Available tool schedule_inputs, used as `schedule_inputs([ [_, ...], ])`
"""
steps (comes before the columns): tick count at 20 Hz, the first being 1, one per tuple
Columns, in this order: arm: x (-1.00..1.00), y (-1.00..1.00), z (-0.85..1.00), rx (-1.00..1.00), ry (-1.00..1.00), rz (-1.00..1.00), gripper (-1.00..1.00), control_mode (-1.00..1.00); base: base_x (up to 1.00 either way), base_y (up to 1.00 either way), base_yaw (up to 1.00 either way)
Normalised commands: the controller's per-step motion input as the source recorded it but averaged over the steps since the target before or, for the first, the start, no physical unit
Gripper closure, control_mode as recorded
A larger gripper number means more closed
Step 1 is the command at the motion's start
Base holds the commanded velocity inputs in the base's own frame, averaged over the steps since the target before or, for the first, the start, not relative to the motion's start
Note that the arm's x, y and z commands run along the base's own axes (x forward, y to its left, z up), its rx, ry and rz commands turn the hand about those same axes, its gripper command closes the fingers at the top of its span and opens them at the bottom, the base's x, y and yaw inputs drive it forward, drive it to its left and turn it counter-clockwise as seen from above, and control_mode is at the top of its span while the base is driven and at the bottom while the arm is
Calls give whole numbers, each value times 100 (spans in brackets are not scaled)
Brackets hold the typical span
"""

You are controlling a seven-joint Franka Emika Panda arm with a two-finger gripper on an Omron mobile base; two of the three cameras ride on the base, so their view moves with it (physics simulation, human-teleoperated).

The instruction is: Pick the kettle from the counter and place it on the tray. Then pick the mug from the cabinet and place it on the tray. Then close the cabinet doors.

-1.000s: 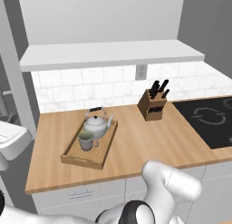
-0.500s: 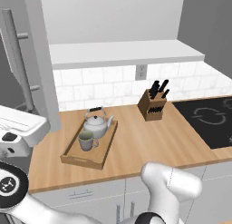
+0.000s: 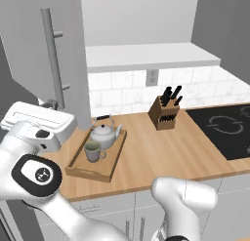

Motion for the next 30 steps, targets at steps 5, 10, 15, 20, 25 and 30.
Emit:
schedule_inputs([
  [5,35,-11,2,0,-1,0,100,-100,0,0,0],
  [10,41,-1,4,0,0,0,100,-100,0,0,0],
  [15,38,-15,0,0,2,0,100,-100,0,0,0],
  [20,17,-35,0,0,1,0,100,-100,0,0,0],
  [25,7,-32,0,0,0,0,100,-100,0,0,0],
  [30,17,-20,2,0,0,0,100,-100,0,0,0],
])
